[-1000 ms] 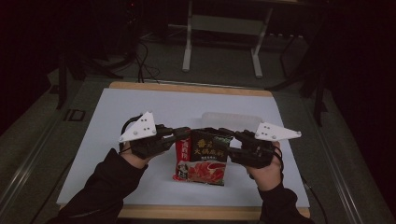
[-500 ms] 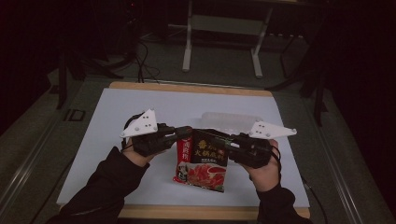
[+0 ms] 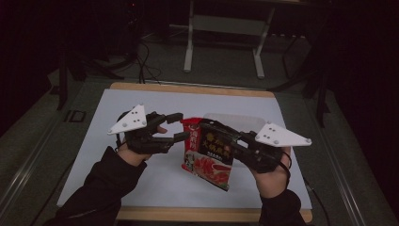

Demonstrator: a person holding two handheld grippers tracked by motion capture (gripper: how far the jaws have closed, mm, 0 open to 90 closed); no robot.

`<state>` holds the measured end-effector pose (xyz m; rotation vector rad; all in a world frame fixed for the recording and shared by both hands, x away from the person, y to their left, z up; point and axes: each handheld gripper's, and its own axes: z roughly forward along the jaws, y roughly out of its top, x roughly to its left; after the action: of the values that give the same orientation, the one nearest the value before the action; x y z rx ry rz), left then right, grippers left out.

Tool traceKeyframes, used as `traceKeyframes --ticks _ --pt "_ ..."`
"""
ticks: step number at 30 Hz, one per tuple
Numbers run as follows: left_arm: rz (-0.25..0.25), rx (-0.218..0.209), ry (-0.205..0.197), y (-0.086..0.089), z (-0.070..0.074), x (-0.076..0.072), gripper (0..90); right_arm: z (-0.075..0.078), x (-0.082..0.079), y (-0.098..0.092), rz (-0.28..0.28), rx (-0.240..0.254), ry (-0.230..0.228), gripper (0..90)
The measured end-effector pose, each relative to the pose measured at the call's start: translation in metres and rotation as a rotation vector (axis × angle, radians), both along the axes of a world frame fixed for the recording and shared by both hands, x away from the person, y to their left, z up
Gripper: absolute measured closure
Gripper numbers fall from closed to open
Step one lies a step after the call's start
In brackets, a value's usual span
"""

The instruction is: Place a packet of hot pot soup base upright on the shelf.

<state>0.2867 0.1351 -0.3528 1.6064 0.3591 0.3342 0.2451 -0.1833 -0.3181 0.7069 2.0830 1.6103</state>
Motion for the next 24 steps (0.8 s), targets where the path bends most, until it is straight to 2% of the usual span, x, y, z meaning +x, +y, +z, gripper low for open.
traceKeyframes --ticks 3,4,6,8,10,12,14,16,21,24 --pt "0.018 -0.021 0.018 0.007 -0.003 0.000 31.4 0.005 0.001 -0.004 -0.029 0.018 -0.005 75.4" --pt "0.022 -0.033 0.047 0.011 -0.005 0.001 31.4 0.008 0.002 -0.006 -0.044 0.031 -0.008 75.4" --pt "0.037 -0.039 0.070 0.015 -0.011 0.002 23.7 0.014 0.004 -0.013 -0.089 0.051 -0.022 75.4" --pt "0.031 -0.043 0.092 0.018 -0.017 0.003 17.3 0.019 0.006 -0.017 -0.130 0.064 -0.036 75.3" --pt "0.032 -0.032 0.108 0.020 -0.023 0.004 15.2 0.023 0.008 -0.021 -0.166 0.073 -0.055 75.3" --pt "0.045 -0.021 0.107 0.020 -0.030 0.003 12.4 0.028 0.010 -0.024 -0.207 0.077 -0.074 75.3" --pt "0.084 0.009 0.106 0.019 -0.037 0.001 1.8 0.031 0.013 -0.027 -0.246 0.083 -0.084 75.3" --pt "0.098 -0.001 0.114 0.021 -0.046 0.000 0.6 0.034 0.015 -0.030 -0.287 0.088 -0.101 75.2" --pt "0.137 0.044 0.125 0.026 -0.066 -0.004 0.6 0.035 0.022 -0.035 -0.392 0.078 -0.151 75.1" --pt "0.167 0.071 0.130 0.030 -0.078 -0.008 0.6 0.033 0.027 -0.037 -0.438 0.070 -0.165 75.1"
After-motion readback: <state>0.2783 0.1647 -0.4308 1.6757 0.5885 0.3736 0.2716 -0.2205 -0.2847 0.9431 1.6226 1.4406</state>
